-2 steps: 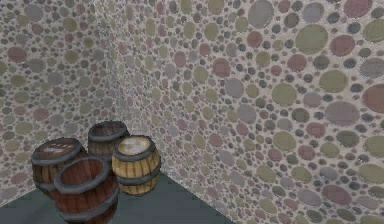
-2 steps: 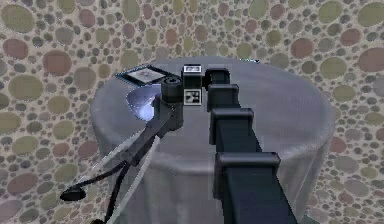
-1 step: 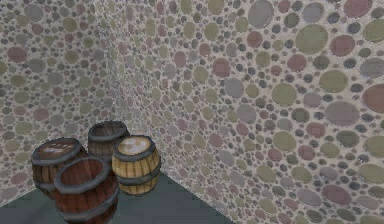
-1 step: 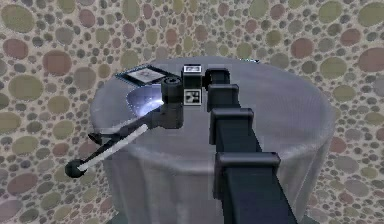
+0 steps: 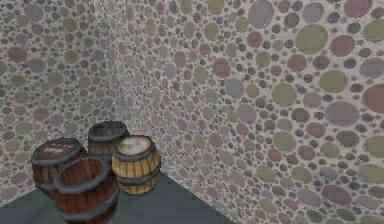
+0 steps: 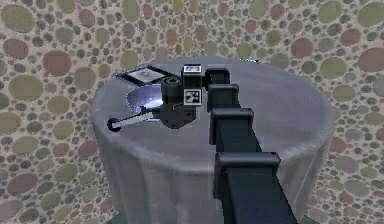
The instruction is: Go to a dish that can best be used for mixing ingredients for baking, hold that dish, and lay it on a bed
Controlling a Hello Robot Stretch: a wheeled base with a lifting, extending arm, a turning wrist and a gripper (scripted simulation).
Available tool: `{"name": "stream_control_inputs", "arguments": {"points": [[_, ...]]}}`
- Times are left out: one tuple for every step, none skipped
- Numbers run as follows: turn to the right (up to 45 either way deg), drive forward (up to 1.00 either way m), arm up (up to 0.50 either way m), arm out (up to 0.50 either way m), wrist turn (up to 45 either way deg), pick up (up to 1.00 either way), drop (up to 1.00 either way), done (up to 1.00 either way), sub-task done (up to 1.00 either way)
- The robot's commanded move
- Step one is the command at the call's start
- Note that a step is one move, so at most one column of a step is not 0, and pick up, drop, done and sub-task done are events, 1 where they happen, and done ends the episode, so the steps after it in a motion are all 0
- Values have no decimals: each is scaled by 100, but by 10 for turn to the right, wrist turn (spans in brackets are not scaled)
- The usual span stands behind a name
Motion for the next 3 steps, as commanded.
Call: {"name": "stream_control_inputs", "arguments": {"points": [[0,0,0,0,210,0,0,0,0],[0,0,0,0,0,100,0,0,0],[0,0,0,0,-450,0,0,0,0]]}}
